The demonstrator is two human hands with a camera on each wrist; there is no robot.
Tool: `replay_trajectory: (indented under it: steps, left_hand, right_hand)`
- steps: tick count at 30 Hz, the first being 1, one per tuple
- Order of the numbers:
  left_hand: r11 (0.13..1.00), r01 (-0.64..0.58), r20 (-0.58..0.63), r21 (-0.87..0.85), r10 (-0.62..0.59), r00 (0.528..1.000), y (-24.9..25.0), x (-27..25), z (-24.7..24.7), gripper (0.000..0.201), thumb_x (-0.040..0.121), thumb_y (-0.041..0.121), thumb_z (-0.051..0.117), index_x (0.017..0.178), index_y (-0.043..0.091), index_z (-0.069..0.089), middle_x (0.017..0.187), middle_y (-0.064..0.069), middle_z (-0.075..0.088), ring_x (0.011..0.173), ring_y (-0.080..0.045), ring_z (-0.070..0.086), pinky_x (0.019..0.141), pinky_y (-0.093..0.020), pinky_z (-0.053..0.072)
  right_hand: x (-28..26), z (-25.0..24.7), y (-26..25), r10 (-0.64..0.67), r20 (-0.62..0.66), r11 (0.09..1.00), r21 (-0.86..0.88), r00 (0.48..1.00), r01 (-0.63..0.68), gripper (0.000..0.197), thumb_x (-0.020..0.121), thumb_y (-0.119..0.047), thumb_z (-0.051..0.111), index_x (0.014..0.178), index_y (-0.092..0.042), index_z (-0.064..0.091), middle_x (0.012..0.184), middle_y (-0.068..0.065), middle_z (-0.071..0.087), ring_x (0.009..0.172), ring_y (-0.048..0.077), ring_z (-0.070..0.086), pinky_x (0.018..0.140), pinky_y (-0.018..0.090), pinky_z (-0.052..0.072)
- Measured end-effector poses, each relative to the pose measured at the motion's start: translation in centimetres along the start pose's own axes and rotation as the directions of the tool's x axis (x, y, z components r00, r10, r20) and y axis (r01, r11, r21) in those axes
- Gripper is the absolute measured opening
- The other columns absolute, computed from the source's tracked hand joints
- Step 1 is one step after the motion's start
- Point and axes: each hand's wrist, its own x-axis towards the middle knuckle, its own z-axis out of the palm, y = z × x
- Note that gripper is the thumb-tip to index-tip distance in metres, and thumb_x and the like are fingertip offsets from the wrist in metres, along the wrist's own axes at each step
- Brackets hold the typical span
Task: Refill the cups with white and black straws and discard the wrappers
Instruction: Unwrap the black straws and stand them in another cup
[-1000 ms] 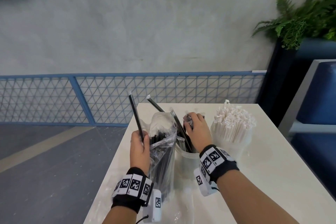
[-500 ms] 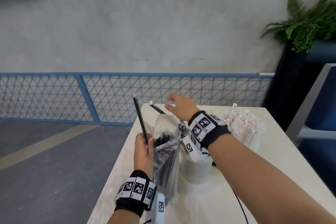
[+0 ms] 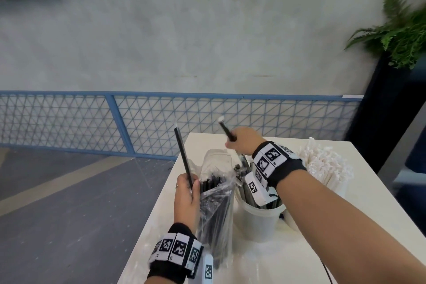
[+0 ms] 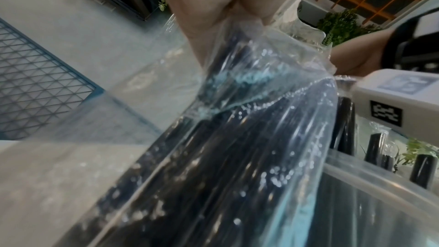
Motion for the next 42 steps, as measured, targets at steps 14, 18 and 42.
replay_trajectory:
  steps: [14,18,42]
  left_hand:
    - [1.0,0.018,-0.018,0.018,-0.017,1.0,0.6,-0.1,0.7,0.004,0.096,0.013,0.043,0.099,0.015,0.044,0.099,-0.012,0.057,0.096,-0.027,0.054,0.081,-0.03,0.039]
    - [0.999,0.017,-0.019,0.036,-0.016,1.0,0.7,-0.3,0.7,0.003,0.096,0.013,0.043,0.098,0.015,0.044,0.099,-0.012,0.057,0.095,-0.028,0.054,0.08,-0.029,0.038]
    - [1.0,0.001,-0.004,0.03,0.0,1.0,1.1,-0.9,-0.3,0.005,0.095,0.013,0.044,0.099,0.016,0.044,0.099,-0.011,0.057,0.095,-0.025,0.053,0.08,-0.028,0.037]
  right_hand:
    - [-6.8,3.7,4.6,0.016,-0.532,0.991,0.121,0.847,0.058,0.091,0.083,-0.015,0.063,0.143,-0.037,-0.001,0.068,0.003,0.053,0.055,0.023,0.052,0.05,0.031,0.041]
    - [-7.3,4.0,4.8,0.021,-0.706,0.964,0.203,0.707,0.174,0.055,0.091,-0.018,0.052,0.13,-0.034,0.017,0.066,0.005,0.057,0.054,0.028,0.057,0.051,0.033,0.045]
    - [-8.5,9.1,6.2,0.156,-0.562,0.969,0.246,0.813,-0.016,0.05,0.083,-0.053,0.056,0.129,-0.033,0.048,0.152,0.006,0.021,0.143,0.034,0.013,0.111,0.051,0.024]
